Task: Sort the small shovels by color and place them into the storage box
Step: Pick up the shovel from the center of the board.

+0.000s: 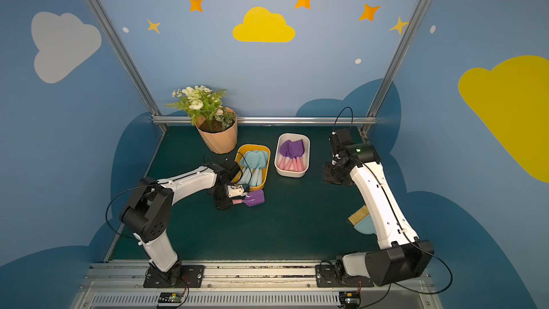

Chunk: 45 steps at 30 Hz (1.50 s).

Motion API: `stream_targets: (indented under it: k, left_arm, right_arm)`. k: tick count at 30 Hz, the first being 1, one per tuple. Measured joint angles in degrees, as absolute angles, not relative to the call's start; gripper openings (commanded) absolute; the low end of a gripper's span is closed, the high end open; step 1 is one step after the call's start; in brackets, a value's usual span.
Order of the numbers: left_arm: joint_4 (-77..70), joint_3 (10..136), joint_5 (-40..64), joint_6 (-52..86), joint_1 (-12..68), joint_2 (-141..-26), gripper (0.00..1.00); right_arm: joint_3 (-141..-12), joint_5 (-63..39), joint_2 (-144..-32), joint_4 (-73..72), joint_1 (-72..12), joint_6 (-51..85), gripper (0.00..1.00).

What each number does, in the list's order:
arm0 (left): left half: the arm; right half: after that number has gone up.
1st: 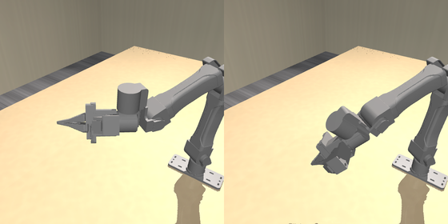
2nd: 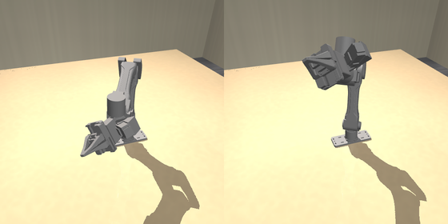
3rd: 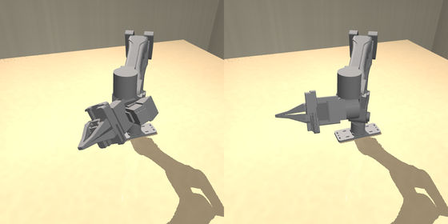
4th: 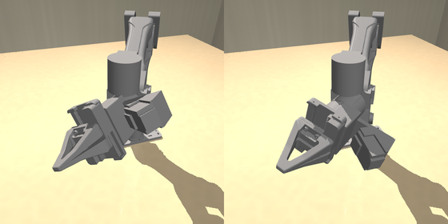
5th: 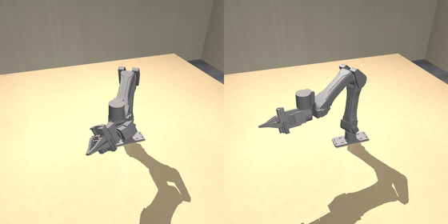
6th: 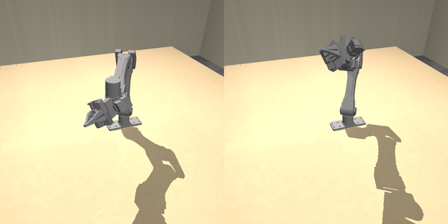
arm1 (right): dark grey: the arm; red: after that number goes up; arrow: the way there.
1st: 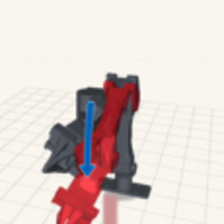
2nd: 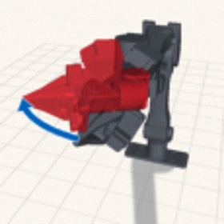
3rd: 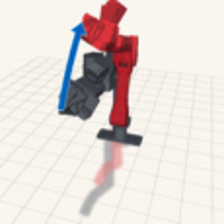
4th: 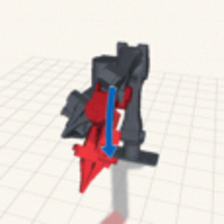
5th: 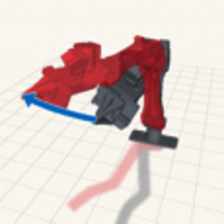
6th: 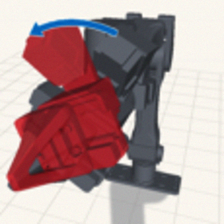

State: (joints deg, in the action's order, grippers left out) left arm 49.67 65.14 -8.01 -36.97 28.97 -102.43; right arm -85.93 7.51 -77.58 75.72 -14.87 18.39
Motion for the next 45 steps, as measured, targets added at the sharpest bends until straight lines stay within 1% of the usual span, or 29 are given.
stream_targets:
  k: [11, 18, 22, 42, 45]
  left_arm:
    - [52.2, 62.5, -9.1, -34.6, 29.8, -101.3, 0.39]
    - [52.3, 62.8, -9.9, -34.2, 30.5, -101.4, 0.32]
    - [52.3, 63.0, -10.1, -33.8, 30.8, -101.4, 0.26]
    - [53.0, 63.0, -10.5, -31.6, 32.2, -101.6, 0.03]
    - [53.6, 63.0, -10.5, -31.0, 32.8, -101.5, 0.02]
  right_arm:
    - [-85.1, 7.5, -76.2, 75.6, -14.7, 18.4, 0.47]
    - [-85.1, 7.5, -75.8, 75.6, -14.5, 18.2, 0.47]
    - [-85.0, 7.5, -75.8, 75.6, -14.3, 18.2, 0.47]
    - [-84.8, 7.3, -75.2, 75.6, -14.3, 18.2, 0.47]
    - [-84.8, 7.2, -75.1, 75.6, -14.3, 18.2, 0.47]
